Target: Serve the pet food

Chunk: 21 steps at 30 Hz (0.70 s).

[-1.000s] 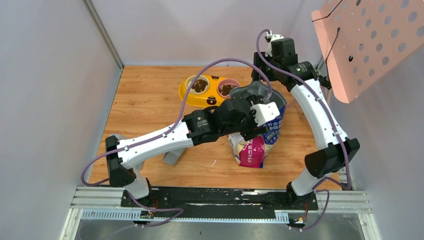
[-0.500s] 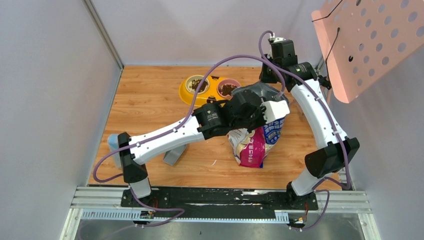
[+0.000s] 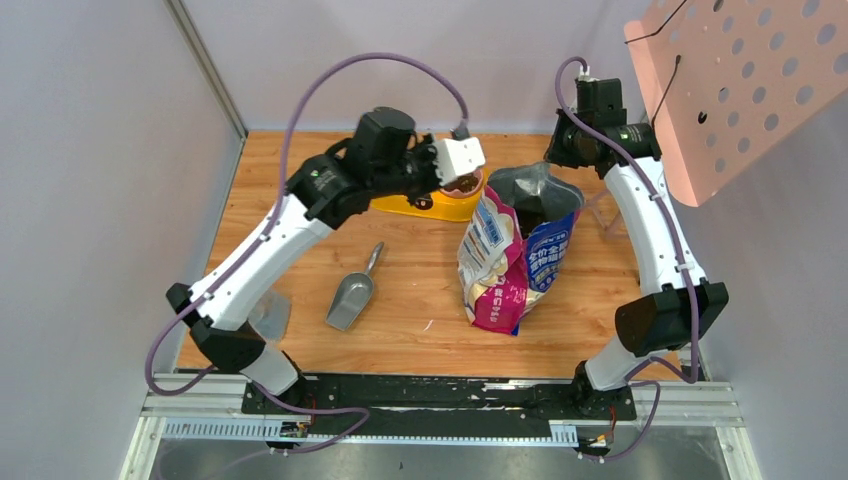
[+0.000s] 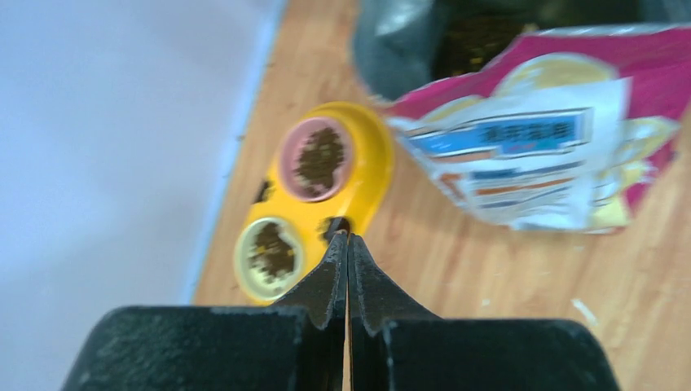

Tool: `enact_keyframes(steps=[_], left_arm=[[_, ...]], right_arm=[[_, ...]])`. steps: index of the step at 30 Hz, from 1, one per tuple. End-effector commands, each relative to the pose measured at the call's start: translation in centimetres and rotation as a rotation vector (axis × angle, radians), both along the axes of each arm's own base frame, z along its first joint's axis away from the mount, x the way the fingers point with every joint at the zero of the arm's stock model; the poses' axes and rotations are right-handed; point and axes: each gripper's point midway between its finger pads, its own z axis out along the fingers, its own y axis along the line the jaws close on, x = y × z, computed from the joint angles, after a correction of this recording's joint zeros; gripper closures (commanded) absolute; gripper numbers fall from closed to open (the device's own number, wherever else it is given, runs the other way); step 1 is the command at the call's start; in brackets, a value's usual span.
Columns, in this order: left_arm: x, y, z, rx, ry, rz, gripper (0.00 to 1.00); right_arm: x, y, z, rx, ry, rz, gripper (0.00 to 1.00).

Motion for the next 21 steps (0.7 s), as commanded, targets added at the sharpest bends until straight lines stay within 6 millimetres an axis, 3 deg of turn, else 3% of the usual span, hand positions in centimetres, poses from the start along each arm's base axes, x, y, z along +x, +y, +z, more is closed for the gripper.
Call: enact_keyframes(steps=[1, 2, 3, 4, 5, 6, 7, 12, 15, 21], left_arm=[[1.0, 3.4, 3.7, -0.011, -0.165, -0.016, 1.0], [0.1, 2.9, 3.4, -0.039, -0.123, -0.048, 0.96], [-1.1, 2.3, 4.0, -0.096, -0.103, -0.094, 0.84], [-2.1, 1.6, 2.4, -0.125, -0.019, -0.085, 0.57], [-2.2, 1.3, 4.1, -0.203, -0.057, -0.064, 0.47], [-3.5, -0.1, 2.1, -0.218, -0.004, -0.065, 0.38], [-3.8, -0.8, 3.3, -0.277, -0.033, -0.051, 0.35], [-8.5, -5.3, 1.7, -0.302, 0.099, -0.084, 0.31], [-7.6, -6.2, 0.2, -0.271, 0.141, 0.002, 0.28], [-8.9, -9.1, -0.6, -0.253, 0.194, -0.022, 0.2]], right_arm=[[-1.9, -1.3, 2.7, 0.029, -0.041, -0.06, 1.0], [-2.0, -1.1, 2.8, 0.038, -0.042, -0.052, 1.0], [-2.0, -0.7, 2.8, 0.056, -0.041, -0.025, 1.0], [-2.0, -0.2, 2.7, 0.068, -0.039, 0.011, 0.96], [-1.9, -0.1, 2.6, 0.078, -0.035, 0.028, 0.91], [-1.8, 0.2, 2.4, 0.093, -0.029, 0.049, 0.86], [-1.6, 0.5, 2.5, 0.111, -0.029, 0.073, 0.81], [-1.2, 1.2, 4.2, 0.124, -0.08, 0.158, 0.66], [-1.4, 0.7, 5.3, 0.1, -0.129, 0.159, 0.63], [-1.4, 0.0, 6.8, 0.059, -0.194, 0.151, 0.62]])
